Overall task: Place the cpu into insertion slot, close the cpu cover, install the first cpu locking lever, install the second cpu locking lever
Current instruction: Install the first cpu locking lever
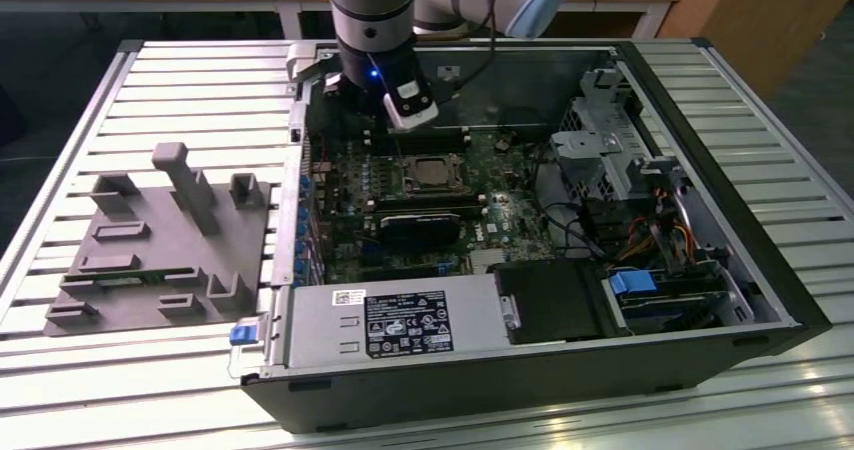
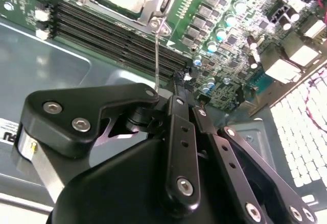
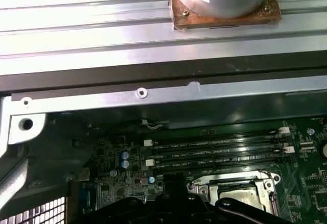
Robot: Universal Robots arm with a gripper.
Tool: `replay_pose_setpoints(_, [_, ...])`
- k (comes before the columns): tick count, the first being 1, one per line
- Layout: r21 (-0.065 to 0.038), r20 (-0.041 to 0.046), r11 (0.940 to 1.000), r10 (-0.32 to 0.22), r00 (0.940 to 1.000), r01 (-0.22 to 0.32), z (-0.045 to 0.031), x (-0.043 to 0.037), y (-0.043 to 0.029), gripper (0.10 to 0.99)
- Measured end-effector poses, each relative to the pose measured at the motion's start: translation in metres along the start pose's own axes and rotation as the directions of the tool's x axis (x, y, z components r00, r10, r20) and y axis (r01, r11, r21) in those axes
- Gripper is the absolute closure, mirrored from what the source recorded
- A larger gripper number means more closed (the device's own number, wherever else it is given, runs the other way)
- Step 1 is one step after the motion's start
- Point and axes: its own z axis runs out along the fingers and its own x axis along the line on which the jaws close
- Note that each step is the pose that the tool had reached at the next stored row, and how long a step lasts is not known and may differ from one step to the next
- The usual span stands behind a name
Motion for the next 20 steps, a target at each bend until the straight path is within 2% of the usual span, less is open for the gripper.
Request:
replay_pose_setpoints(5, [0.000, 0.0000, 1.0000, 0.000, 1.0000, 0.000, 0.0006, -0.0089, 0.0008, 0.984])
replay_pose_setpoints(14, [0.000, -0.0005, 1.0000, 0.000, 1.0000, 0.000, 0.0021, -0.0336, 0.0033, 0.984])
replay_pose_setpoints(19, [0.000, 0.0009, 1.0000, 0.000, 1.0000, 0.000, 0.0023, -0.0357, 0.0035, 0.984])
replay_pose_setpoints(20, [-0.001, 0.0087, 1.0000, -0.002, 1.0000, 0.002, 0.0025, -0.0354, 0.0034, 0.984])
